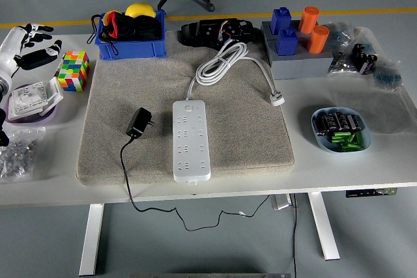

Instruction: Pull the plug out,throw it away,press the button

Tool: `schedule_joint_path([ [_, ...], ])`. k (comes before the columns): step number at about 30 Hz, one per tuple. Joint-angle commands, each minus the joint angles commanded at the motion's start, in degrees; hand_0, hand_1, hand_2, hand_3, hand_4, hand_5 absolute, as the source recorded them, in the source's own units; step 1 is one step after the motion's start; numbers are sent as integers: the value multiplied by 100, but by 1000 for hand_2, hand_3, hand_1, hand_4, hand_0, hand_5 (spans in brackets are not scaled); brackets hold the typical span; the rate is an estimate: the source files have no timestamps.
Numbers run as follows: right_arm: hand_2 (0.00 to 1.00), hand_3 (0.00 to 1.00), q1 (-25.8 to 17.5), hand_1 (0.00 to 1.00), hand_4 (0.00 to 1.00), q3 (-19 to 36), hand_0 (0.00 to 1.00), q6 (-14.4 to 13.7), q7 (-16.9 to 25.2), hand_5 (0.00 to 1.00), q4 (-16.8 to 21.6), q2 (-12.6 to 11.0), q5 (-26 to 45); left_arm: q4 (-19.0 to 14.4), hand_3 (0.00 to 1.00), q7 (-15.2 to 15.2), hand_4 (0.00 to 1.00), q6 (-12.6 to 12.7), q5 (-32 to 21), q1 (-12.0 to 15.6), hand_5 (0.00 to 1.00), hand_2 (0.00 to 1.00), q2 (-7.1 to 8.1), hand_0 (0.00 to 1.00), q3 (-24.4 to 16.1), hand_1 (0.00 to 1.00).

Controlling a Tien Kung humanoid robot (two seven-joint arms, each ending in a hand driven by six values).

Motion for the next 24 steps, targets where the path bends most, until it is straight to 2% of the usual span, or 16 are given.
schedule_joint_path([
  [24, 639, 612, -25, 653, 648, 42, 742, -8, 11, 465, 0, -19, -23, -19, 770, -21, 657, 22, -45, -27, 385, 765, 29, 836, 16, 833],
])
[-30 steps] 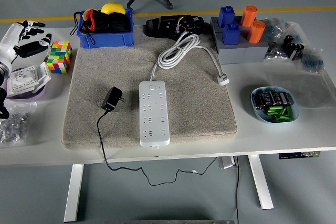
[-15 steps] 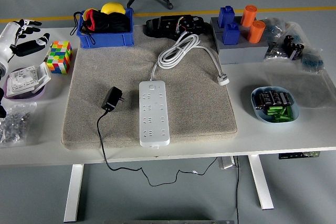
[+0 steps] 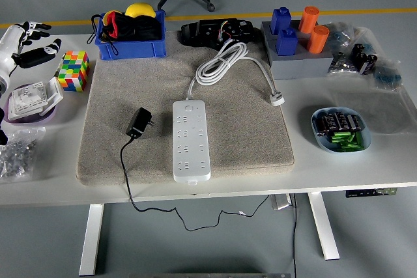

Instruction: Pull the plug out,throw it away,press the button

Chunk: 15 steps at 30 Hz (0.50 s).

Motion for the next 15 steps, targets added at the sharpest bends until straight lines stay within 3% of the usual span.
schedule_joint_path([
  [15, 640, 612, 1, 653, 649, 39, 742, -9, -8, 467, 0, 29, -22, -17, 771, 10, 654, -15, -121, -78, 393, 763, -7, 836, 153, 831],
])
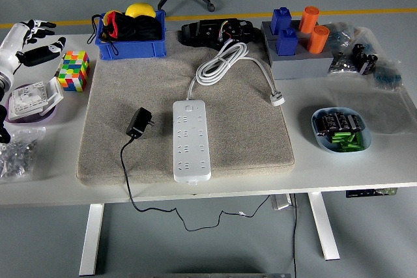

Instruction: Pull the plug out,throw it away,press the button

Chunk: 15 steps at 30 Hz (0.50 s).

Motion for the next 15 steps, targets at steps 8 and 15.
schedule_joint_path([
  [8, 639, 612, -5, 653, 648, 26, 742, 5, -5, 467, 0, 8, -4, -1, 769, 0, 654, -1, 22, -5, 395, 761, -4, 836, 3, 829],
  [15, 640, 612, -2, 653, 647, 24, 742, 11, -5, 467, 0, 10, 5, -3, 768, 4, 653, -6, 9, -8, 396, 761, -10, 836, -3, 828],
])
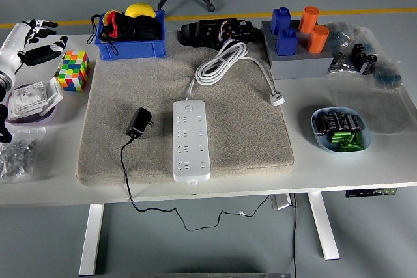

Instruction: Pull the plug out,throw it away,press the button

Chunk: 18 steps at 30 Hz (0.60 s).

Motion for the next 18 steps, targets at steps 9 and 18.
schedule_joint_path([
  [9, 640, 612, -2, 654, 647, 27, 743, 26, -34, 468, 0, 16, -11, 18, 767, 10, 650, -6, 3, 18, 401, 756, -16, 834, 39, 820],
  [18, 640, 611, 4, 654, 647, 34, 743, 23, -42, 468, 0, 19, -13, -11, 766, -3, 649, 5, -3, 20, 404, 756, -28, 834, 54, 820],
])
